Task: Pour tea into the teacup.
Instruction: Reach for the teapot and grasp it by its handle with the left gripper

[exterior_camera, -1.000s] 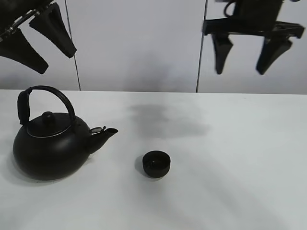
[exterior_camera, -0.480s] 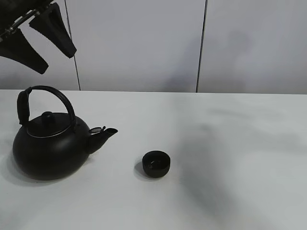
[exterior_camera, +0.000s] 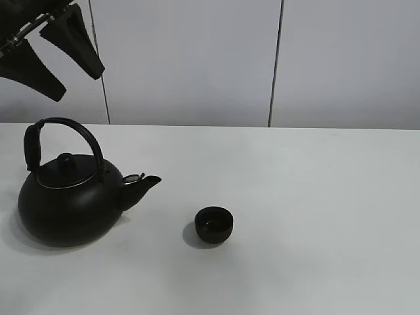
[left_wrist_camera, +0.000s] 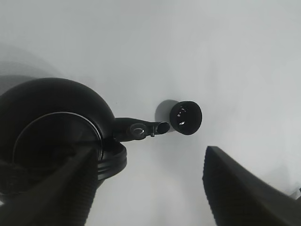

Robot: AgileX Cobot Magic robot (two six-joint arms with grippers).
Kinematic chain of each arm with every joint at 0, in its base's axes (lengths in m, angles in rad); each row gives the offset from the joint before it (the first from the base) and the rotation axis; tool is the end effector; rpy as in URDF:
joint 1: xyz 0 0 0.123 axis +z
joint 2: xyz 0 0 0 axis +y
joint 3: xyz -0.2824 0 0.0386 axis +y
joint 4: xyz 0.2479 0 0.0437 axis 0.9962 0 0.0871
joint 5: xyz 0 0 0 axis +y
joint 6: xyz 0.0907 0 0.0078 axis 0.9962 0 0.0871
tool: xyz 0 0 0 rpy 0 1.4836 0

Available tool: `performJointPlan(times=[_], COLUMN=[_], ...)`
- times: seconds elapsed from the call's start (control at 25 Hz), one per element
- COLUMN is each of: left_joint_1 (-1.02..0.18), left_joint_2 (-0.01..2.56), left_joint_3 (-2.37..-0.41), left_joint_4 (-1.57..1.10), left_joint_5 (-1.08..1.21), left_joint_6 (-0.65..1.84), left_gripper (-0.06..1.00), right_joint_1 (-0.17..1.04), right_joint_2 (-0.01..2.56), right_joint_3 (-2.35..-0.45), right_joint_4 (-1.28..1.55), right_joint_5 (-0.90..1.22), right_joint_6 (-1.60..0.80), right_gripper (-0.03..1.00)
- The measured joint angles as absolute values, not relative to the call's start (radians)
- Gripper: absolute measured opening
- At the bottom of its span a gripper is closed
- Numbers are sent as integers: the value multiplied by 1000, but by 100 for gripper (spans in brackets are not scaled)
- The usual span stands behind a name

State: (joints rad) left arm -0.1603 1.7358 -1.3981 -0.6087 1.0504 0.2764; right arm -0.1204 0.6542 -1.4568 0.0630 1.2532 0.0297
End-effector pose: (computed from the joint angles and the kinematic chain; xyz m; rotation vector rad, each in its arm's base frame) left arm 0.3487 -0.1022 0.2803 0.2732 2.7304 -0.7775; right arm 0.0256 0.0024 0.5018 0.1241 1.9290 0.0105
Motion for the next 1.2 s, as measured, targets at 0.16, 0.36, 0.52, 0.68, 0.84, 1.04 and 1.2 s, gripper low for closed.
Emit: performJointPlan(times=[0.16, 0.36, 0.52, 0.68, 0.84, 1.04, 1.2], left_joint_1=[-160, -160, -160, -160, -160, -160, -160], left_joint_2=[1736, 1736, 1736, 1736, 1736, 1736, 1736], left_joint_3=[-1398, -1398, -1398, -1398, -1398, -1398, -1398], left_joint_4=[-609, -609, -609, -609, -609, -609, -609], left_joint_5=[1050, 1050, 1050, 1050, 1050, 1050, 1050], left_joint_6=[276, 276, 276, 276, 276, 276, 276], left_gripper=[47, 47, 47, 47, 47, 47, 47], right_joint_1=[-112, -112, -112, -112, -112, -112, -112], right_joint_2=[400, 182, 120, 103, 103, 101, 73], right_joint_3=[-1242, -966, -800, -680, -577, -498, -471], right_joint_4=[142, 139, 103, 87, 83, 75, 75], right_joint_5=[1233, 1234, 1199, 1122, 1082, 1080, 1083], right_joint_6=[-64, -110, -119, -124, -124, -124, -116], right_gripper=[55, 55, 55, 54, 54, 54, 54])
